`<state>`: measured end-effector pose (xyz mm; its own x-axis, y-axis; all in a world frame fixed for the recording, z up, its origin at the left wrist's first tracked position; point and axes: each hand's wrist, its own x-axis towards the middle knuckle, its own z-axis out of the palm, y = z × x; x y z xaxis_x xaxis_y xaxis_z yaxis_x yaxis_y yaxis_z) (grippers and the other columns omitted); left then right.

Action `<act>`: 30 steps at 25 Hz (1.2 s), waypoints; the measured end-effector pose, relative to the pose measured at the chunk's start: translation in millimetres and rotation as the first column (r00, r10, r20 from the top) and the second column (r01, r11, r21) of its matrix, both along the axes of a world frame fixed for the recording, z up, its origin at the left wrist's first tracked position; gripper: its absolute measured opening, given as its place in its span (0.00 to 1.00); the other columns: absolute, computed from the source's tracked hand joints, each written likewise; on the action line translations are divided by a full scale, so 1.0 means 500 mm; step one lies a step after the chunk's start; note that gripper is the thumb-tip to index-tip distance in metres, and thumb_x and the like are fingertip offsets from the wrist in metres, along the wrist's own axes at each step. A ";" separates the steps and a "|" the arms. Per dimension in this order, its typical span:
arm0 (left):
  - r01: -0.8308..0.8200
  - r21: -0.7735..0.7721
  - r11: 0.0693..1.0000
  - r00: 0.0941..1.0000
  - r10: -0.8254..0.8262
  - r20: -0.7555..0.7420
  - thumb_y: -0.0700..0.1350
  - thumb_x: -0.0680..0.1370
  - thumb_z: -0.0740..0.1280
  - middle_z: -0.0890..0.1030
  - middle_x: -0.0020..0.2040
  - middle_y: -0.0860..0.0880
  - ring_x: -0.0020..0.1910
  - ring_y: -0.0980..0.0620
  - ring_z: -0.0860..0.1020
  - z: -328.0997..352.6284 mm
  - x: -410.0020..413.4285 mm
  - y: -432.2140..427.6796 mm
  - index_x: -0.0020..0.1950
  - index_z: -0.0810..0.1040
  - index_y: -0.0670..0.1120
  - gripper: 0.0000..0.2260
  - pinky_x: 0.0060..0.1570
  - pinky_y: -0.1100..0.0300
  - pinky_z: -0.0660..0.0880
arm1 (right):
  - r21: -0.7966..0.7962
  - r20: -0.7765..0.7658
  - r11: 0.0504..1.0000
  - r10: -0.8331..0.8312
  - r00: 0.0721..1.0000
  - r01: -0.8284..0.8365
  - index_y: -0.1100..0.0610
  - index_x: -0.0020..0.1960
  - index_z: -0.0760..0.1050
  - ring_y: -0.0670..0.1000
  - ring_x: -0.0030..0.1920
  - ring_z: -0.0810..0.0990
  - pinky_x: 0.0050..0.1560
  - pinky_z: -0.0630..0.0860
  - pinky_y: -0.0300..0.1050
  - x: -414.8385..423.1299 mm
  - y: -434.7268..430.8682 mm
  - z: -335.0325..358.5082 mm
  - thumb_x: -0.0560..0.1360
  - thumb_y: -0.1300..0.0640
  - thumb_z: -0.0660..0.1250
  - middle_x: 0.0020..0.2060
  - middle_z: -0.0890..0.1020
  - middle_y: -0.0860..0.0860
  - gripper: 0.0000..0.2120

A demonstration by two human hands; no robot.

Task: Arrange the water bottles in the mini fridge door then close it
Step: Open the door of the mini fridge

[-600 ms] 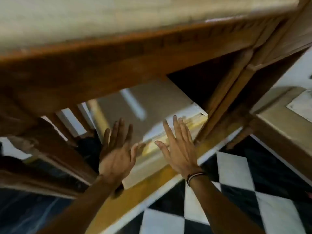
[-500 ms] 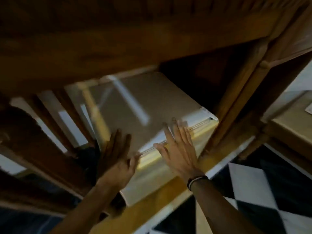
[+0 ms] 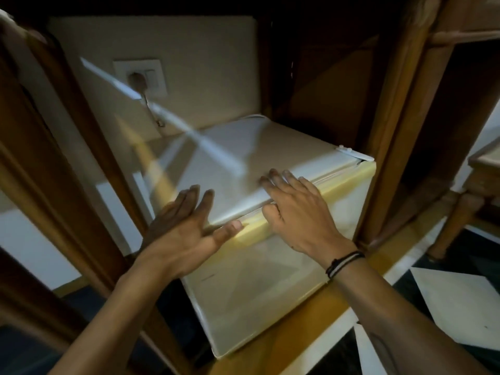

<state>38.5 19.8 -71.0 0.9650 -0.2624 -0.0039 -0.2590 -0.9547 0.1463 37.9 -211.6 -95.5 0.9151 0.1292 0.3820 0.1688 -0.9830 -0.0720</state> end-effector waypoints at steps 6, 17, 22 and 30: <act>0.012 0.002 1.000 0.966 -0.012 0.258 0.73 0.83 0.37 0.52 0.90 0.53 0.88 0.51 0.53 -0.050 -0.004 0.002 0.90 0.54 0.57 0.39 0.84 0.50 0.53 | 0.048 -0.207 0.993 0.111 0.972 -0.104 0.41 0.83 0.56 0.46 0.84 0.48 0.80 0.47 0.44 -0.100 -0.074 0.020 0.82 0.46 0.42 0.84 0.53 0.44 0.29; -0.058 0.100 0.993 0.902 0.009 0.431 0.56 0.88 0.47 0.78 0.67 0.47 0.67 0.48 0.79 -0.059 -0.006 -0.002 0.70 0.78 0.48 0.25 0.61 0.49 0.78 | -0.180 -0.550 0.959 -0.282 0.786 0.217 0.47 0.81 0.64 0.52 0.84 0.44 0.82 0.50 0.49 -0.277 -0.246 0.097 0.84 0.44 0.53 0.84 0.44 0.53 0.26; 0.019 0.037 0.999 0.933 -0.031 0.358 0.53 0.88 0.49 0.75 0.68 0.44 0.66 0.46 0.76 -0.039 0.053 0.001 0.68 0.75 0.48 0.19 0.64 0.49 0.74 | -0.320 -0.436 0.906 -0.400 0.806 0.277 0.47 0.81 0.64 0.52 0.84 0.45 0.81 0.57 0.53 -0.304 -0.310 0.071 0.82 0.45 0.61 0.84 0.43 0.50 0.29; 0.002 0.023 1.000 0.872 -0.013 0.489 0.50 0.87 0.53 0.78 0.58 0.41 0.58 0.40 0.79 -0.032 0.039 -0.018 0.59 0.78 0.44 0.16 0.45 0.52 0.65 | -0.446 -0.272 0.828 -0.487 0.830 0.339 0.48 0.77 0.70 0.56 0.84 0.50 0.79 0.52 0.64 -0.312 -0.350 0.032 0.79 0.47 0.65 0.84 0.50 0.54 0.26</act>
<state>58.1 10.8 -87.0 0.8432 -0.2747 0.4622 -0.2996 -0.9539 -0.0205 -118.1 -386.6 -79.4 0.9725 -0.2319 0.0195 -0.2251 -0.9162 0.3314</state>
